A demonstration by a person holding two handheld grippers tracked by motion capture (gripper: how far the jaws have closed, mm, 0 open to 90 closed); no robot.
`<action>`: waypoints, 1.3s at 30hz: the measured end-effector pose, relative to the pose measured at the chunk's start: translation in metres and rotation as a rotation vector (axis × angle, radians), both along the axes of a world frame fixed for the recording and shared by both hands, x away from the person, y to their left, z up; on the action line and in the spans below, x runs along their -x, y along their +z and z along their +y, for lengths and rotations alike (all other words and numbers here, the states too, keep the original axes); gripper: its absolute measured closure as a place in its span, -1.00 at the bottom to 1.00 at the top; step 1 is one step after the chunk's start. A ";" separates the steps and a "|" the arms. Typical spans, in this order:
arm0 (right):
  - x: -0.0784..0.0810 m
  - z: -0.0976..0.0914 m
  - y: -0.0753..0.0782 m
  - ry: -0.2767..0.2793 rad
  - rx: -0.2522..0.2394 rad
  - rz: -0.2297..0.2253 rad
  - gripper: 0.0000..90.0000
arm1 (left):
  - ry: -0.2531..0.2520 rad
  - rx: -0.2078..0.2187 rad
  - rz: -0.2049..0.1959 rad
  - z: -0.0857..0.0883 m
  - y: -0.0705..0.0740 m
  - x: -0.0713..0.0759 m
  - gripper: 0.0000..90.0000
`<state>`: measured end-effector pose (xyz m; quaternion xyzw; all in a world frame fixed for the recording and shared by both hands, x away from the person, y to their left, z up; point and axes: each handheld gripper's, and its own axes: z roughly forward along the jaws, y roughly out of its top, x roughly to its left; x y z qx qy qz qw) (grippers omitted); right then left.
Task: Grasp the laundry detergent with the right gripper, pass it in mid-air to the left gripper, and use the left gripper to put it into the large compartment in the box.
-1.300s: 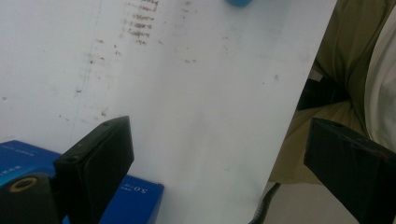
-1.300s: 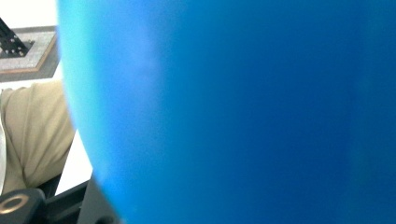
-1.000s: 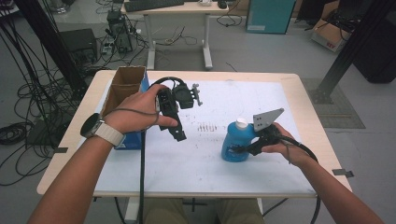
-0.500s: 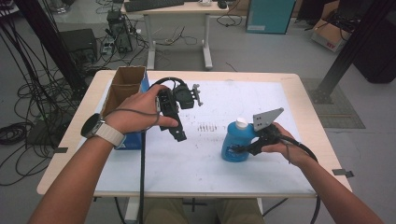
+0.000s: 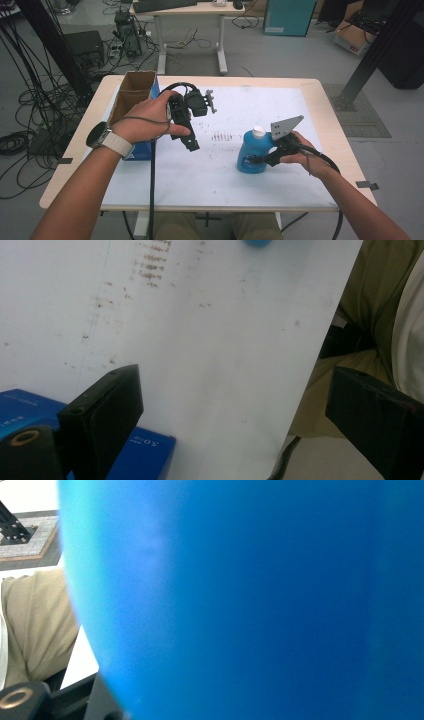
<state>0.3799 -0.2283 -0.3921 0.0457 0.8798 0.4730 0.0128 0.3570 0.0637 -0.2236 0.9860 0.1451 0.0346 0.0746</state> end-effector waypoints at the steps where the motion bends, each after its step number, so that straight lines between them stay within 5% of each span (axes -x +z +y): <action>1: 0.000 0.000 0.000 0.000 0.001 0.000 -0.01 | -0.010 -0.008 -0.002 0.000 0.000 -0.001 -0.81; 39: 0.000 0.001 0.001 0.000 0.008 0.003 -0.02 | 0.009 0.000 0.003 0.003 -0.001 -0.003 -0.81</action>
